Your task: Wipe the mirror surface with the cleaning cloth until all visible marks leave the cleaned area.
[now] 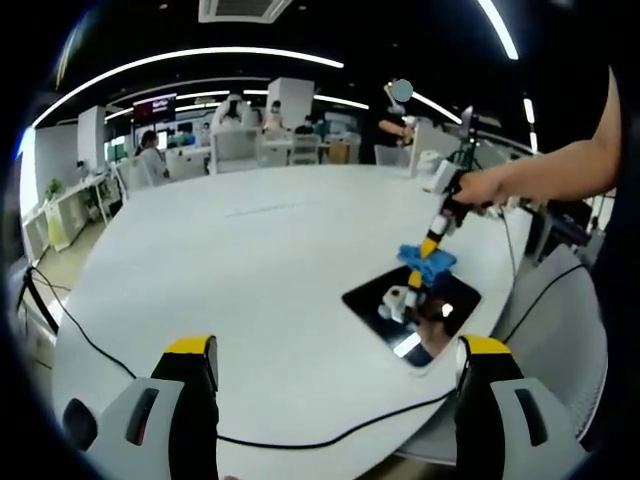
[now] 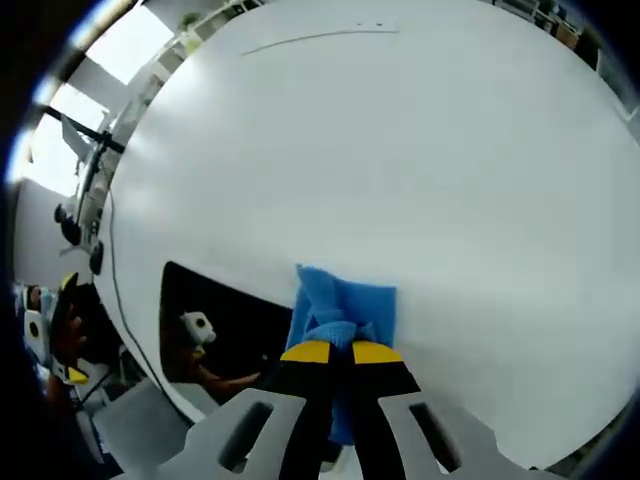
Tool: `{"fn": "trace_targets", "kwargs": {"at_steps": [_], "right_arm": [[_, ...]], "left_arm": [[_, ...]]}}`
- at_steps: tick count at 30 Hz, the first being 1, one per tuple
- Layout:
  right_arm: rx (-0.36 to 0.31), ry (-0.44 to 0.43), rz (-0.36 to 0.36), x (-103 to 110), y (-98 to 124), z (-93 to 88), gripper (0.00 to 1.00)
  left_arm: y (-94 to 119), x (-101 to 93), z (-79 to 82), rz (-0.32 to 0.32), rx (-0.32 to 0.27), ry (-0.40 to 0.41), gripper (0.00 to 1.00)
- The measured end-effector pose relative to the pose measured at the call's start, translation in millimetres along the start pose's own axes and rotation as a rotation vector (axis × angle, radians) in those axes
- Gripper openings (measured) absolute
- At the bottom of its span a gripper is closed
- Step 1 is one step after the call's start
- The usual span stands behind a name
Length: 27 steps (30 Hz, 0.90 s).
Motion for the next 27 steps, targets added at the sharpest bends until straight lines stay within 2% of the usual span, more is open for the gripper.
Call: {"fn": "trace_targets", "kwargs": {"at_steps": [4,9,17,22,27], "right_arm": [[-0.014,0.006,0.002,0,4,-3.4,0.00],[-0.047,0.009,0.004,-12,28,-2.9,0.00],[-0.099,-0.027,-0.034,-59,68,-16.7,0.00],[-0.102,-0.064,-0.058,-95,79,-28.8,0.00],[-0.092,-0.090,-0.084,-117,82,-40.9,0.00]], "left_arm": [[0,-2.2,0.6,-0.003,0.003,0.001,1.00],[-1,-1.5,1.0,0.001,-0.001,-0.004,1.00],[-2,-2.1,1.3,0.018,-0.004,-0.015,1.00],[0,-3.5,4.3,0.021,-0.008,-0.023,1.00],[1,-2.9,4.1,0.026,-0.007,-0.024,1.00]]}}
Point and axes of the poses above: the point that each gripper's makers call its tool centre point, and the gripper's own axes: y roughly backward along the fingers, x roughly to its left, z roughly out of its top, the point moved 7 cm from there along y, roughly backward along the fingers, and after that the axes turned 1 degree about z, right-handed, at the moved point
